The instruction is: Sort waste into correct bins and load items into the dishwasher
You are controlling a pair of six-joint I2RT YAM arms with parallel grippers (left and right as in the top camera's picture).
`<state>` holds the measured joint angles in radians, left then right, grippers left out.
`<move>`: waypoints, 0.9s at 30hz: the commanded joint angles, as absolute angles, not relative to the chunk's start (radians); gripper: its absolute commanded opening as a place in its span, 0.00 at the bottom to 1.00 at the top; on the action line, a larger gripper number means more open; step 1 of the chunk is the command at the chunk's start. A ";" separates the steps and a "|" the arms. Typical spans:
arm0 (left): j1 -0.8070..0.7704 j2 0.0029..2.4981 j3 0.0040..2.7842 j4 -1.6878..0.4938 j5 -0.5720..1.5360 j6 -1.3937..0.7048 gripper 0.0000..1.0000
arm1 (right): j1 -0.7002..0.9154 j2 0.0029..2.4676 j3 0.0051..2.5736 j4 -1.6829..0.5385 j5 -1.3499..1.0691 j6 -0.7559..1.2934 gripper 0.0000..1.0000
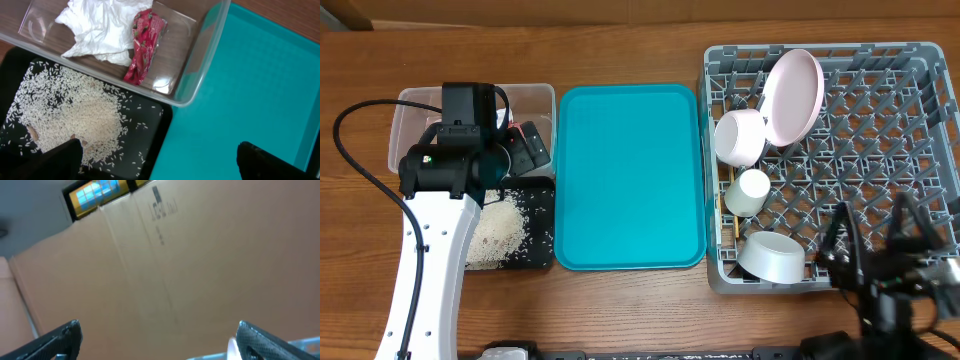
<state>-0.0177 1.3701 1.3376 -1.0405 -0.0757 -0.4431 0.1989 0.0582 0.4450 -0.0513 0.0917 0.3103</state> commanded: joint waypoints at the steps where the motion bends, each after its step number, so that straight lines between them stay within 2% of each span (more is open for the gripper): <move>1: -0.015 1.369 1.352 -1.040 -0.078 -0.442 1.00 | 0.200 0.026 0.303 0.059 0.083 0.431 1.00; 7: -0.015 1.369 1.352 -1.040 -0.078 -0.442 1.00 | 0.200 0.018 0.099 0.264 0.072 0.458 1.00; 13: -0.015 1.369 1.352 -1.040 -0.078 -0.442 1.00 | 0.200 0.002 0.006 0.282 0.073 0.443 1.00; 23: -0.015 1.369 1.352 -1.040 -0.078 -0.442 1.00 | 0.202 0.002 0.007 -0.067 0.065 0.340 1.00; 27: -0.015 1.369 1.352 -1.040 -0.078 -0.442 1.00 | 0.201 0.003 0.008 -0.080 0.058 0.287 1.00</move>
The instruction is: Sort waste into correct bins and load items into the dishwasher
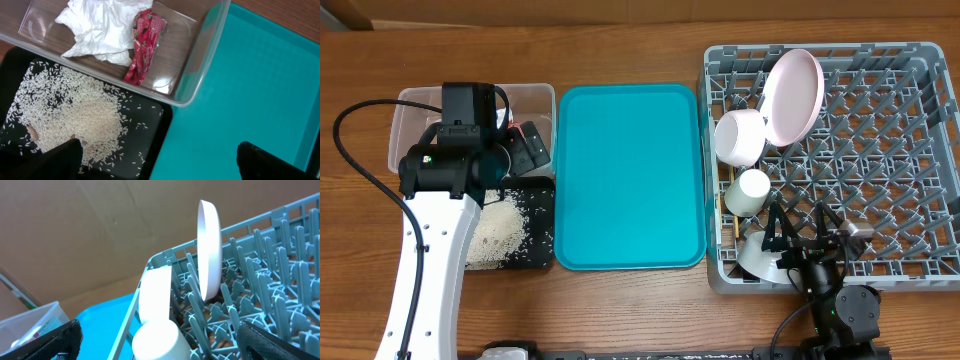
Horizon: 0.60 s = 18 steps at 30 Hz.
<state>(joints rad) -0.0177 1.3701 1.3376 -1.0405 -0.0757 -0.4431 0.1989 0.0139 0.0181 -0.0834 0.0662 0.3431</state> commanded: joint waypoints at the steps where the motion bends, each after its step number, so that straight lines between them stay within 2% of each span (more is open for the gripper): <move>1: -0.015 1.369 1.352 -1.040 -0.078 -0.442 1.00 | 0.201 0.003 0.008 -0.080 0.057 0.287 1.00; 9: -0.015 1.369 1.352 -1.040 -0.078 -0.442 1.00 | 0.202 0.003 0.008 -0.072 0.040 0.281 1.00; 15: -0.015 1.369 1.352 -1.040 -0.078 -0.442 1.00 | 0.202 0.003 0.008 -0.055 0.011 0.091 1.00; 18: -0.015 1.369 1.352 -1.040 -0.078 -0.442 1.00 | 0.202 0.003 0.008 -0.084 0.008 0.078 1.00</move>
